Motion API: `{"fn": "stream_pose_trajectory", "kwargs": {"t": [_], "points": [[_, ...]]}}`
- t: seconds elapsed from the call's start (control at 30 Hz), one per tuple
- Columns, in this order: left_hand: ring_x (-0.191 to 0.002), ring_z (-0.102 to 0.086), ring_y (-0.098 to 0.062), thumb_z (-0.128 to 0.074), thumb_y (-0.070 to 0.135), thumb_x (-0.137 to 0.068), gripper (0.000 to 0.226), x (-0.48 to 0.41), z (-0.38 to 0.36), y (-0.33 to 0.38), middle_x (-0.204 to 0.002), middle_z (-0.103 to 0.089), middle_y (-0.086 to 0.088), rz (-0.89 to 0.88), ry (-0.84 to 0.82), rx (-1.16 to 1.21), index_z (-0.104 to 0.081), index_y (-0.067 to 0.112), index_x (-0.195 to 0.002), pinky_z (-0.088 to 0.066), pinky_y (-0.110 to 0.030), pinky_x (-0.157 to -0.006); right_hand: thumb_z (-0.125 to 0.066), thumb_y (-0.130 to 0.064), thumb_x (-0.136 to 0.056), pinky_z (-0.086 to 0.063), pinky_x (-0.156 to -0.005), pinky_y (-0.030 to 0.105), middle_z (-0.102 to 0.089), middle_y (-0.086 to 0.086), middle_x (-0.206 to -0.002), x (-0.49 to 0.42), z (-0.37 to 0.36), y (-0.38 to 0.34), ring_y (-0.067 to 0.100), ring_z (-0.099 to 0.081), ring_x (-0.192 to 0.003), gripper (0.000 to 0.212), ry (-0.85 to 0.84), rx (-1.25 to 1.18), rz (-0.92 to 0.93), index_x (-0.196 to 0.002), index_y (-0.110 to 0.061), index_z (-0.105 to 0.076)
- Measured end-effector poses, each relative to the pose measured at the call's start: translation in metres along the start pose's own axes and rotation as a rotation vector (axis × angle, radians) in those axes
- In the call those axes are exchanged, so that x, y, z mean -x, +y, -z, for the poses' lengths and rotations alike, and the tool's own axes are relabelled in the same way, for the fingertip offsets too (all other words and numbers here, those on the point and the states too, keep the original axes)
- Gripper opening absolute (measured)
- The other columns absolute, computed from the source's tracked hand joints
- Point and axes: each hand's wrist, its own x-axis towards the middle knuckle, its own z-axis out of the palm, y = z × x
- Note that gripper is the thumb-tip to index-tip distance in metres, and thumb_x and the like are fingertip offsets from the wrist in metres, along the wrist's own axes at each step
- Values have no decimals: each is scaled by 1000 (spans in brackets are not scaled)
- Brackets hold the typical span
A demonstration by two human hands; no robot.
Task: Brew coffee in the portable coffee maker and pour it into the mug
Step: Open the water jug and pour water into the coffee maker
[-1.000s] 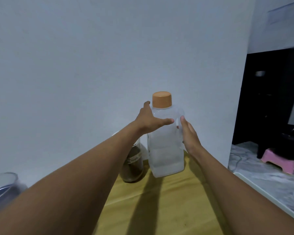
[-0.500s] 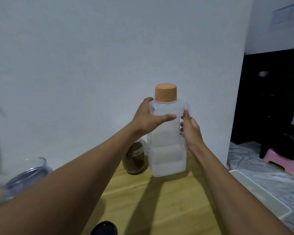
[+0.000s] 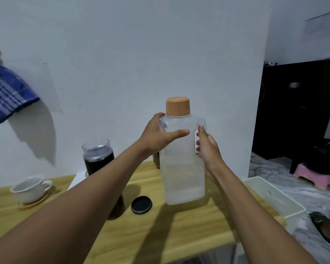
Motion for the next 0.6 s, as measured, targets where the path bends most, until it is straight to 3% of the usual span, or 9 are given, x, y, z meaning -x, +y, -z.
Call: {"fn": "stream_pose_trajectory", "kwargs": {"t": [0.2,0.37,0.43,0.5,0.53,0.6], "points": [[-115,-63,-15,-89,32,-74,78,31,3,-18,-128,-62,-1,14,-21,16,-49,15,-138,-55,-34,-97,-44,-71,-91,-39,-60,23,-54,-11,-86,31,-3,21,7,-52,-73,53,15,17,-15,-109,-23,-58],[-112,-62,-10,-90,31,-73,78,37,0,-33,-128,-61,1,5,-22,25,-48,16,-137,-52,-19,-86,-42,-67,-93,-40,-49,12,-56,-12,-89,44,-5,29,3,-54,-75,50,20,55,3,-113,-23,-56],[-109,-61,-4,-90,33,-72,77,35,0,-37,-127,-60,4,-4,-19,18,-48,19,-135,-51,-12,-79,-41,-67,-94,-45,-56,16,-58,-9,-94,44,-4,29,6,-57,-80,51,-2,55,1,-115,-23,-56],[-107,-58,1,-90,37,-70,81,34,0,-40,-125,-58,7,-8,-7,4,-45,22,-136,-49,-9,-75,-37,-69,-94,-52,-79,31,-61,-2,-109,43,-1,27,15,-61,-97,55,-54,71,-8,-121,-24,-55],[-108,-58,1,-90,40,-69,85,33,1,-41,-125,-57,7,-4,-2,-3,-43,22,-138,-49,-11,-78,-34,-70,-94,-51,-91,37,-61,0,-117,43,-1,23,18,-60,-107,57,-75,86,4,-123,-25,-55],[-113,-59,-7,-91,43,-66,93,29,4,-42,-127,-55,5,16,-15,-23,-41,20,-141,-51,-22,-90,-34,-71,-93,-46,-93,31,-60,-5,-123,42,-1,6,14,-56,-116,57,-79,110,91,-124,-28,-55]]}}
